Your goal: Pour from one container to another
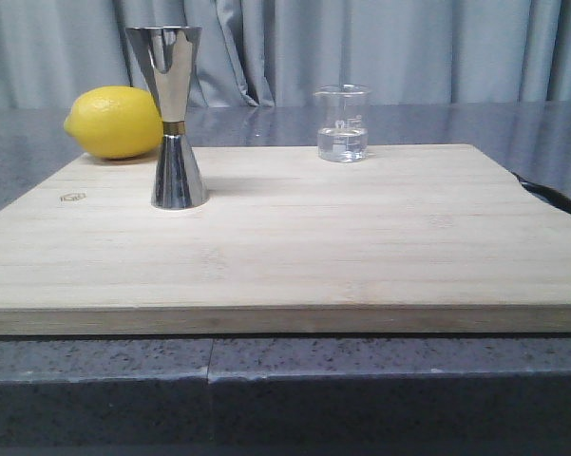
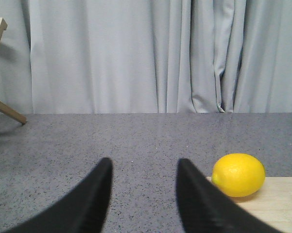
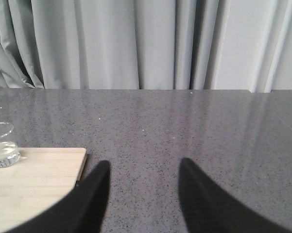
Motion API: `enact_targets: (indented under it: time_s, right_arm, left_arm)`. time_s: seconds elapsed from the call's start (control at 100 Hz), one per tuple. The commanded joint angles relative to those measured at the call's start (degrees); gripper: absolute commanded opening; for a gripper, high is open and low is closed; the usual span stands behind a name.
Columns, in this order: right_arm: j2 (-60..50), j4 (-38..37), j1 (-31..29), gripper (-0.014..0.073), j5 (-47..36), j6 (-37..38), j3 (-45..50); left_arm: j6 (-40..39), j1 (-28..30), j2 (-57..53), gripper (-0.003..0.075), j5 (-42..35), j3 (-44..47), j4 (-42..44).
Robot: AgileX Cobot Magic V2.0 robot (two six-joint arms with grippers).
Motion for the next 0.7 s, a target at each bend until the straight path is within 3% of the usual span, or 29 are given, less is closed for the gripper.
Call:
enact_targets:
  time_s: [0.0, 0.05, 0.11, 0.69]
  right_arm:
    - [1.2, -0.2, -0.1, 0.0521, -3.4, -0.6, -1.9]
    - [1.2, -0.2, -0.1, 0.0578, -3.4, -0.6, -1.9]
    - [1.2, -0.2, -0.1, 0.0589, -3.4, -0.6, -1.9]
    - [1.2, 0.7, -0.1, 0.0585, -4.4, -0.6, -1.9]
  left_arm:
    - [-0.2, -0.3, 1.4, 0.0581, -4.9, -1.8, -0.2]
    - [-0.2, -0.3, 1.4, 0.0673, -4.9, -1.8, -0.2]
    - [-0.2, -0.3, 1.4, 0.0704, -4.9, -1.8, -0.2]
    - [-0.2, -0.3, 1.5, 0.0600, -5.8, -1.8, -2.1]
